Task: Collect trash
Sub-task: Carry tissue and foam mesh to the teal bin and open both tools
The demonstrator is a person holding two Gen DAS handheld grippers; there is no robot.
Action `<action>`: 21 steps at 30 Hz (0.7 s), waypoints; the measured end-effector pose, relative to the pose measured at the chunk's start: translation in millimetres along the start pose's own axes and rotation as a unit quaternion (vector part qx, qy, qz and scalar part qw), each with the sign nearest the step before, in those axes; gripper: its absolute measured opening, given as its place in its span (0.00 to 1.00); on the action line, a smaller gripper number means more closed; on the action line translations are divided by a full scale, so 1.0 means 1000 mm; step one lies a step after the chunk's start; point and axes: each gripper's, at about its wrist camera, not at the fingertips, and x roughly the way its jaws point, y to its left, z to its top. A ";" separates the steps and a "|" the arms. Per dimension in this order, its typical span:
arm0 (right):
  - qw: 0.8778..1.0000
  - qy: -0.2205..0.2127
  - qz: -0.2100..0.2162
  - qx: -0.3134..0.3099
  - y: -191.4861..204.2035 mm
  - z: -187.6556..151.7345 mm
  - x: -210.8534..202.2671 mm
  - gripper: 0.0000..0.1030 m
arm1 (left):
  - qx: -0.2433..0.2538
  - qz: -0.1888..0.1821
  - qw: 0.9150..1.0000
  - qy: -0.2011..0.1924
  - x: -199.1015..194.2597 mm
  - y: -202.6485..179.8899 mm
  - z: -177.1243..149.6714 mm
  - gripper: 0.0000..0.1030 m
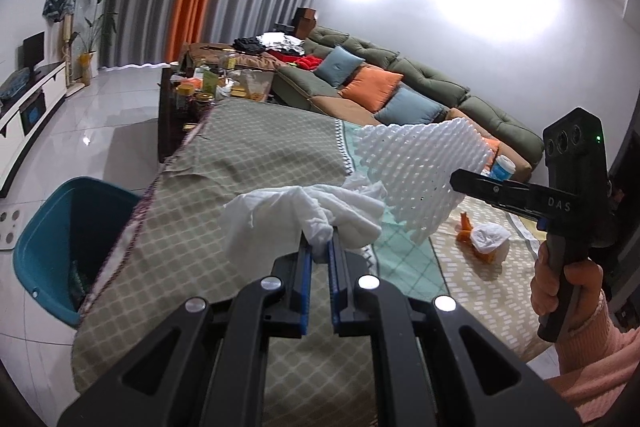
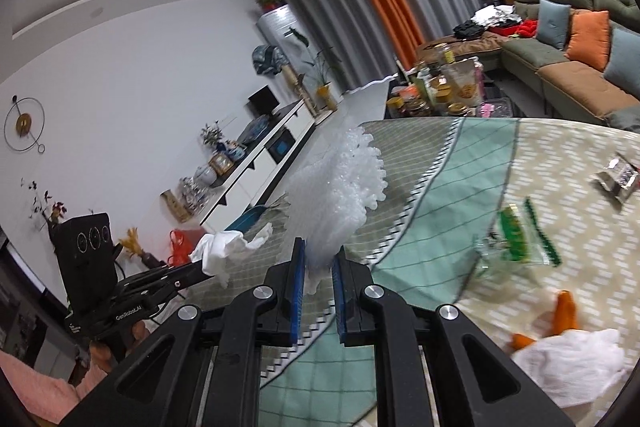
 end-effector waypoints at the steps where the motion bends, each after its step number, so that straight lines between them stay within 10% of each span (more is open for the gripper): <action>1: 1.000 0.003 0.003 -0.002 0.002 0.000 0.004 0.13 | -0.003 0.004 1.000 -0.001 -0.002 0.004 -0.001 0.09; 21: 0.997 0.045 0.049 -0.045 0.053 0.008 0.064 0.13 | -0.033 0.069 0.997 -0.025 -0.033 0.060 0.001 0.09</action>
